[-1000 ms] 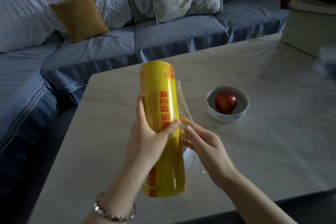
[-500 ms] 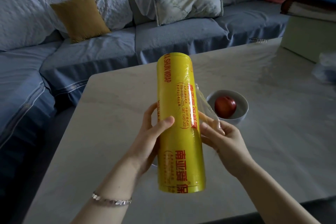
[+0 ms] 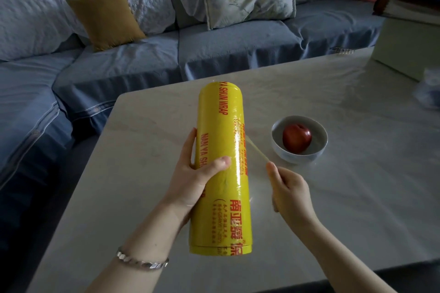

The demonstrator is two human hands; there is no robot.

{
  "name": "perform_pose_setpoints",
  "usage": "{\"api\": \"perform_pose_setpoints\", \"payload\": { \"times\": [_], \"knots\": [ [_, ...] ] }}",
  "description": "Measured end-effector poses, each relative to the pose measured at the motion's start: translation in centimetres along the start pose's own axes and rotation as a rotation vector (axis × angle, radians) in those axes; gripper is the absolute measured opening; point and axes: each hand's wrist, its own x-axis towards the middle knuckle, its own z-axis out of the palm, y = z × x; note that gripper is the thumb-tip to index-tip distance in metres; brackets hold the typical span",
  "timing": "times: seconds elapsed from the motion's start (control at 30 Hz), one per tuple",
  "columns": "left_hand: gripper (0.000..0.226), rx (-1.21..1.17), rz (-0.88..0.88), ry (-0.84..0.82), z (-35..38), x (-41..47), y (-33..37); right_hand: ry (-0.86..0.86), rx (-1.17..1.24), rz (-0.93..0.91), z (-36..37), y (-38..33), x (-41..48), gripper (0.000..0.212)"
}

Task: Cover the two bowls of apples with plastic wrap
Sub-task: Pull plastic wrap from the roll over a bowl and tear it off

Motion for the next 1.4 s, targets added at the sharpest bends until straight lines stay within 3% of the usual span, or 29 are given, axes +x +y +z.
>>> {"api": "perform_pose_setpoints", "payload": {
  "times": [0.13,0.33,0.73,0.83,1.03,1.13,1.2,1.3,1.4],
  "knots": [
    [0.102,0.214,0.009,0.083,-1.4,-0.3,0.9,0.124,-0.13,-0.06,0.5,1.2,1.3,0.051],
    [0.105,0.517,0.005,0.14,-1.9,0.0,1.3,0.178,-0.202,-0.024,1.4,3.3,1.9,0.05],
    [0.105,0.664,-0.144,0.055,-2.5,1.6,0.3,0.154,-0.36,0.158,4.8,6.0,-0.6,0.044],
    [0.102,0.663,-0.156,0.019,-2.8,1.9,0.5,0.06,-0.44,0.218,5.7,5.8,-0.9,0.039],
    [0.105,0.616,-0.194,-0.026,-3.4,2.3,0.6,-0.057,-0.135,0.351,4.8,6.6,0.3,0.021],
    [0.109,0.593,-0.212,-0.054,-3.7,2.5,0.6,0.007,-0.221,0.207,4.2,5.4,2.9,0.021],
    [0.108,0.595,-0.213,-0.075,-3.7,2.6,0.6,-0.061,-0.214,0.161,4.5,3.6,5.3,0.03],
    [0.103,0.596,-0.218,-0.098,-3.7,2.7,0.7,-0.257,-0.034,0.358,5.6,1.6,8.1,0.036],
    [0.098,0.594,-0.234,-0.118,-4.0,2.9,0.7,-0.39,0.234,0.594,6.3,1.3,9.3,0.027]
  ]
}}
